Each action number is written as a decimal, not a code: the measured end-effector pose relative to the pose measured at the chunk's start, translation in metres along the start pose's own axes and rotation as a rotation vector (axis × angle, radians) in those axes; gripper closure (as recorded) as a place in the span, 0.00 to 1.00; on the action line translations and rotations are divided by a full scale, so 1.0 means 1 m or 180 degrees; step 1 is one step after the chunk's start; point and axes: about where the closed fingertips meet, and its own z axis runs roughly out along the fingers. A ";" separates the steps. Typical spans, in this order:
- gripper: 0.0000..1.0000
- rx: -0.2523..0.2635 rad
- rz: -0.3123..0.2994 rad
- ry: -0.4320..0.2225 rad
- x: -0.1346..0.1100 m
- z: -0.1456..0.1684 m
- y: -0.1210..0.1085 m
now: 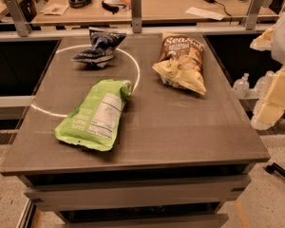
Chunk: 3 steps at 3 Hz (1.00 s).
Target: Move blue chip bag near brown chip bag
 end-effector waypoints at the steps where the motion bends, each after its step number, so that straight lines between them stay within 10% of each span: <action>1: 0.00 0.0000 0.0000 0.0000 0.000 0.000 0.000; 3: 0.00 0.0162 -0.0324 -0.0583 -0.028 0.002 -0.018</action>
Offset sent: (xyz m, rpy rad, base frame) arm 0.0123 0.0063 -0.0005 0.0890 -0.0282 0.0369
